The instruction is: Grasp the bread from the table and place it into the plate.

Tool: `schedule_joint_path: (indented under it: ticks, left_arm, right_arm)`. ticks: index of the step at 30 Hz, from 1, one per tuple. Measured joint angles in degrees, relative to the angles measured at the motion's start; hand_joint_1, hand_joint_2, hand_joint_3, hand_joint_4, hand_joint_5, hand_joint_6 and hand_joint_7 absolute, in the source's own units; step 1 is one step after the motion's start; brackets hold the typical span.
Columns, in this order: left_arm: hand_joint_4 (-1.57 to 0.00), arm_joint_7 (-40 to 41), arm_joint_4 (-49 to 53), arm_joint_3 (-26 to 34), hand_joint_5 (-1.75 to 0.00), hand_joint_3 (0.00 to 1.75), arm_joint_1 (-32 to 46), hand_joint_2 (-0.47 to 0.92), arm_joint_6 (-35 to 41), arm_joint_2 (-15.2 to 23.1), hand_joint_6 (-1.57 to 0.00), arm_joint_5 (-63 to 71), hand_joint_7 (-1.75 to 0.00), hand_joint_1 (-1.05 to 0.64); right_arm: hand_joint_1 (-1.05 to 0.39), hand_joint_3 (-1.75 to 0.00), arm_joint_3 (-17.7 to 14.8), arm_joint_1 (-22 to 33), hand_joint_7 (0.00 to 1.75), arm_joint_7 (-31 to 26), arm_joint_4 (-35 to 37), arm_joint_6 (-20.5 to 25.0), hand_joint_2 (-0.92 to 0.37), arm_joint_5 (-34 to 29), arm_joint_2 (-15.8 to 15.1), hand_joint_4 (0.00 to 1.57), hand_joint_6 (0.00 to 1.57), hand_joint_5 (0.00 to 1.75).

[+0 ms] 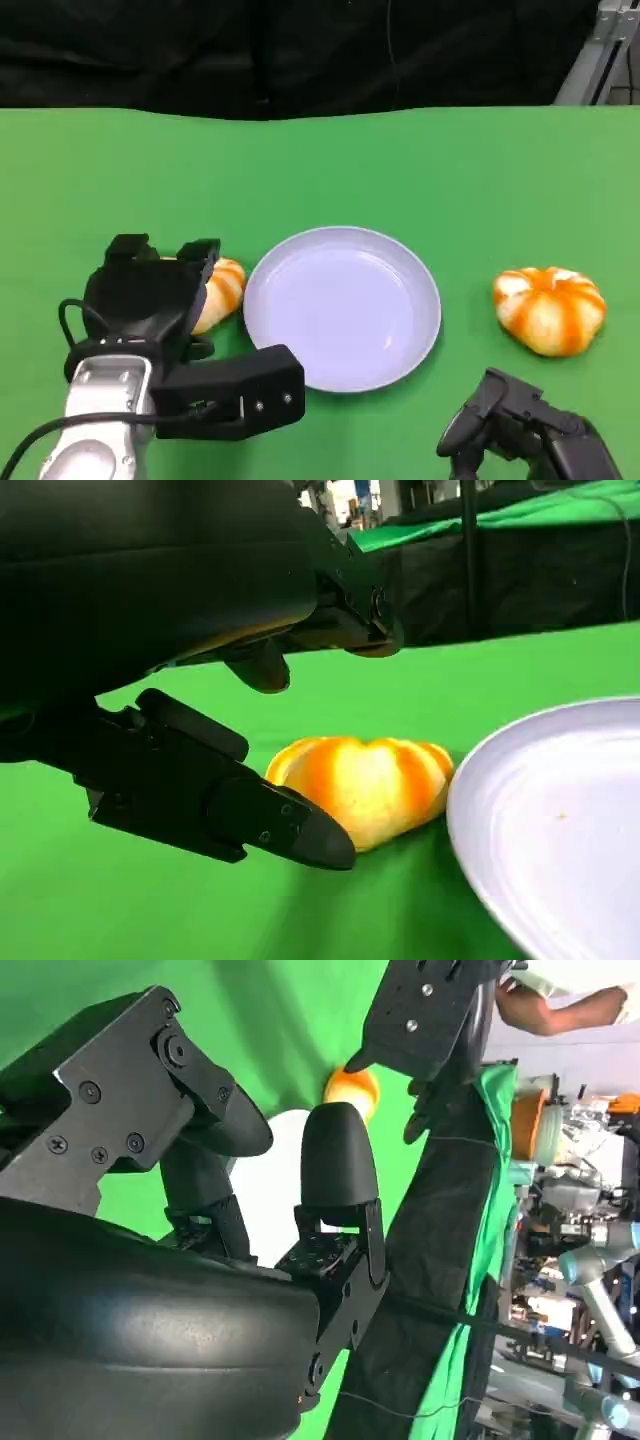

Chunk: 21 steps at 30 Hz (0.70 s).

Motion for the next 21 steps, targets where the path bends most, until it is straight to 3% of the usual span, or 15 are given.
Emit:
schedule_joint_path:
  ticks: [6,8,18,21]
  left_arm:
    - [-0.22,-1.73,2.54,-0.73,-0.65,0.0,-1.09,0.89,0.28,0.04,-0.4,-1.05,-0.02,-0.56]
    - [-0.28,-1.88,3.18,-0.93,-0.55,0.0,-1.7,0.89,0.37,0.01,-0.41,-1.29,-0.01,-0.54]
    - [-0.37,-1.86,19.7,-2.93,-0.34,0.01,-11.12,0.89,-0.65,-1.51,-0.41,-5.22,0.0,-0.49]
    - [-0.47,-0.08,23.92,-3.1,-0.36,0.01,-13.09,0.9,-2.45,-1.86,-0.5,-7.01,-0.04,-0.35]
  right_arm:
    - [-0.04,-1.33,0.15,0.23,1.46,0.0,-1.06,-0.11,-0.36,-0.33,-0.02,0.65,0.66,1.68]
    - [-0.04,-1.32,0.13,0.26,1.46,-0.02,-1.11,-0.11,-0.36,-0.32,-0.02,0.65,0.67,1.68]
    - [-0.04,-1.32,0.16,0.71,1.46,0.11,-1.47,-0.1,-0.37,-0.24,-0.22,0.65,0.66,1.69]
    - [-0.05,-1.32,0.19,0.79,1.46,0.12,-1.48,-0.1,-0.37,-0.25,-0.24,0.65,0.66,1.68]
